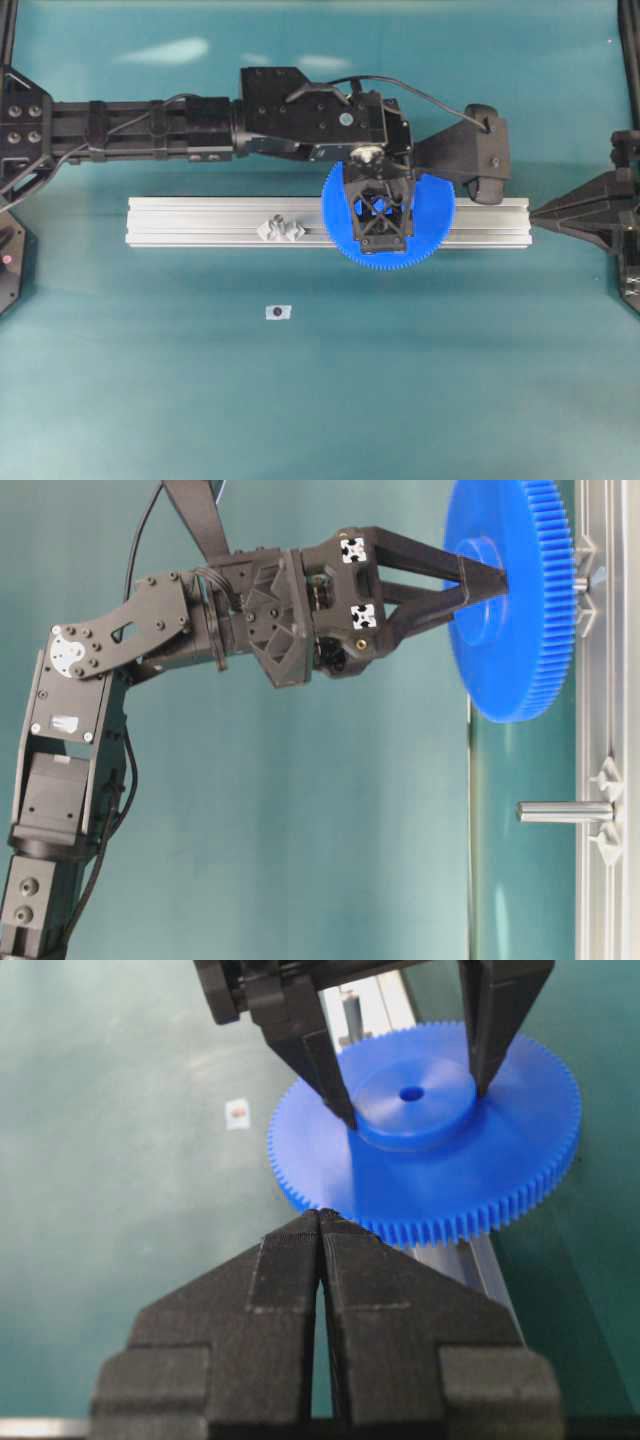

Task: Insert the large gear onto the shaft.
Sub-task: 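Lower the blue gear down onto the right shaft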

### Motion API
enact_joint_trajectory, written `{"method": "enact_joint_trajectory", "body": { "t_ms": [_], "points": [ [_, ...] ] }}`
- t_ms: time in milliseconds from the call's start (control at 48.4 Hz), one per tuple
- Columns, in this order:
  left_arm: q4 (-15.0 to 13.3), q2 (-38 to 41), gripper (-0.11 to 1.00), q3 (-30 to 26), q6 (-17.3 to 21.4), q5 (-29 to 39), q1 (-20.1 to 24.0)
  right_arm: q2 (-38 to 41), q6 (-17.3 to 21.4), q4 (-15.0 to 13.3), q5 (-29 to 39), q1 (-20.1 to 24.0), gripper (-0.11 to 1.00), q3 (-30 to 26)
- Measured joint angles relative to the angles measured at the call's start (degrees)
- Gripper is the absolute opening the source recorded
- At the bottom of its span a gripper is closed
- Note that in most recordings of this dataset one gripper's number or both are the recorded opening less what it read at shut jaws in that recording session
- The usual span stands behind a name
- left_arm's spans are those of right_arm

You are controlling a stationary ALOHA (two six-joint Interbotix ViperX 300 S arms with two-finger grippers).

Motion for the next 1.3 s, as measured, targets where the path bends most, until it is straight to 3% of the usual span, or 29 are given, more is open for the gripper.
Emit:
{"method": "enact_joint_trajectory", "body": {
  "t_ms": [434, 1302],
  "points": [
    [-0.4, 0.6, 0.77, -0.8, 0.4, -0.1, 2.9, 0.0, 0.2, 0.1, 0.0, -0.1, 0.05, 0.0],
    [-0.3, 2.4, 0.77, -0.4, 0.2, -0.5, 2.0, -0.8, 0.2, 0.1, -0.1, -0.1, 0.05, 0.5]
  ]
}}
